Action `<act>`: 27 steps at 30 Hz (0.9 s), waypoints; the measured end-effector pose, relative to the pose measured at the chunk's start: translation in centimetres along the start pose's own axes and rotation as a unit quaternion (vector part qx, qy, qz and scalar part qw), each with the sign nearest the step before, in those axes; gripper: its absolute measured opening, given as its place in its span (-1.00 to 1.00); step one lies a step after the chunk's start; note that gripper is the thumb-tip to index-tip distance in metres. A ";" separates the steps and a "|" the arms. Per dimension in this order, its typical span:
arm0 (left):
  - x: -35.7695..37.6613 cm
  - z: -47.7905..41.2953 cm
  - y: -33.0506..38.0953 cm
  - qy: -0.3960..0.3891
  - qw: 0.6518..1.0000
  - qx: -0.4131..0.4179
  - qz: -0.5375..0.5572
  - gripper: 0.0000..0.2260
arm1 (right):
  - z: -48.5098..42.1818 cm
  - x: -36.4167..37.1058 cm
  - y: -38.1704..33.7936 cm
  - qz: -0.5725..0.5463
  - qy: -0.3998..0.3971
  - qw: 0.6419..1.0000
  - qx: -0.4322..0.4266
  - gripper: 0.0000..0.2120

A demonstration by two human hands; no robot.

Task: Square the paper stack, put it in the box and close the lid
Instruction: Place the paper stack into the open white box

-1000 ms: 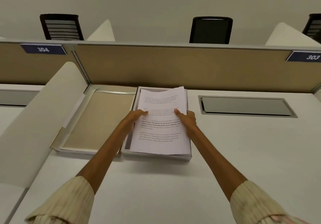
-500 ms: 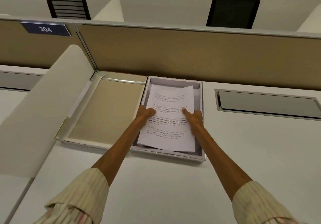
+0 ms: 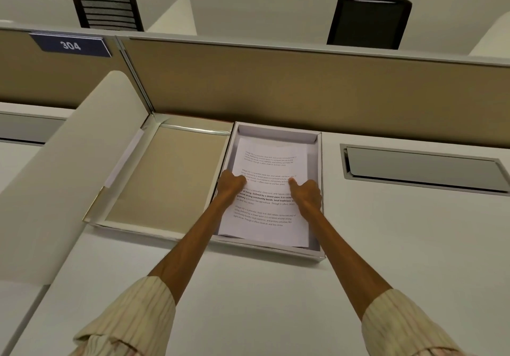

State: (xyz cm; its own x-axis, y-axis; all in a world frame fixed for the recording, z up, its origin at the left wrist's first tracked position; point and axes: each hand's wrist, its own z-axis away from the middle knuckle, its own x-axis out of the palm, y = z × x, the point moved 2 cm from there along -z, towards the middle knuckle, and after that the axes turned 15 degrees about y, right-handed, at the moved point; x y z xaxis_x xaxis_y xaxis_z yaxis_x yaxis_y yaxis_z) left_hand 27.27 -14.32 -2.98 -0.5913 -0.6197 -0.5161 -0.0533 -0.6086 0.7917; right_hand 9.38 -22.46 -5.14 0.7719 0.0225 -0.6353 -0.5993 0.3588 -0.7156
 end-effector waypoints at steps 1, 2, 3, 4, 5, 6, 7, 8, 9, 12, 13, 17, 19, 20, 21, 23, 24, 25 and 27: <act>-0.1 0.1 0.0 0.006 1.000 0.007 0.000 -0.73 | -0.1 -0.1 0.0 -0.006 -0.009 1.000 0.005 -0.48; -0.1 0.1 0.0 0.012 1.000 0.013 0.000 -0.78 | -0.1 -0.2 0.0 -0.018 -0.019 1.000 0.010 -0.47; -0.1 0.1 -0.2 0.022 1.000 0.017 -0.004 -0.85 | 0.0 -0.2 0.0 -0.031 -0.027 0.999 0.015 -0.47; -0.1 0.1 -0.5 0.034 0.999 0.017 -0.011 -0.93 | 0.2 -0.2 0.2 -0.040 -0.028 0.999 0.013 -0.48; -0.2 0.2 -0.7 0.045 0.999 0.016 -0.015 -0.96 | 0.4 -0.2 0.3 -0.041 -0.021 0.999 0.004 -0.51; -0.1 0.2 -1.0 0.054 0.998 0.018 -0.018 -0.87 | 0.7 -0.1 0.6 -0.035 -0.011 0.999 -0.006 -0.53; 0.0 0.3 -1.3 0.061 0.998 0.026 -0.020 -0.78 | 1.0 -0.1 0.8 -0.030 -0.001 0.999 -0.017 -0.55; 0.0 0.4 -1.5 0.065 0.997 0.034 -0.021 -0.72 | 1.3 0.0 1.1 -0.028 0.008 0.999 -0.026 -0.56; 0.0 0.6 -1.7 0.069 0.997 0.040 -0.022 -0.72 | 1.6 0.2 1.3 -0.029 0.015 0.999 -0.036 -0.56; -0.2 1.0 -1.8 0.064 0.997 0.050 -0.016 -0.93 | 2.3 0.5 1.9 -0.042 0.037 0.997 -0.054 -0.54; -0.1 1.1 -1.8 0.065 0.996 0.057 -0.010 -0.92 | 2.4 0.5 2.0 -0.048 0.043 0.996 -0.054 -0.54; 0.0 1.0 -2.3 0.065 0.995 0.077 -0.010 -0.79 | 2.5 0.7 2.2 -0.056 0.048 0.996 -0.054 -0.52; -0.1 1.0 -2.3 0.063 0.994 0.087 -0.010 -0.75 | 2.7 0.7 2.2 -0.059 0.053 0.996 -0.050 -0.47; -0.3 1.2 -2.1 0.064 0.994 0.091 -0.010 -0.74 | 2.8 0.6 2.1 -0.066 0.059 0.995 -0.048 -0.46; -0.1 1.1 -2.0 0.066 0.994 0.092 -0.006 -0.74 | 2.6 0.5 2.1 -0.072 0.066 0.994 -0.047 -0.47; -0.1 1.3 -1.8 0.072 0.993 0.089 0.007 -0.74 | 2.3 0.3 2.1 -0.083 0.072 0.993 -0.043 -0.49; -0.2 1.4 -1.8 0.075 0.993 0.086 0.012 -0.75 | 2.3 0.2 2.1 -0.087 0.070 0.993 -0.040 -0.48; -0.2 1.3 -1.9 0.079 0.993 0.084 0.013 -0.75 | 2.2 0.2 2.1 -0.089 0.068 0.993 -0.037 -0.48; -1.0 2.4 -2.3 0.086 0.992 0.091 0.017 -0.76 | 3.5 -0.3 2.5 -0.097 0.068 0.992 -0.045 -0.48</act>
State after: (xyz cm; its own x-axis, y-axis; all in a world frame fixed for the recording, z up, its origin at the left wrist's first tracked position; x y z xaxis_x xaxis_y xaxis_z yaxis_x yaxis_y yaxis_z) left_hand 26.05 -11.06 -3.46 -0.4493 -0.7236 -0.5239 -0.1897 -0.4958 0.8475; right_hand 8.38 -18.30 -5.69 0.8430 -0.1666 -0.5115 -0.4628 0.2601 -0.8474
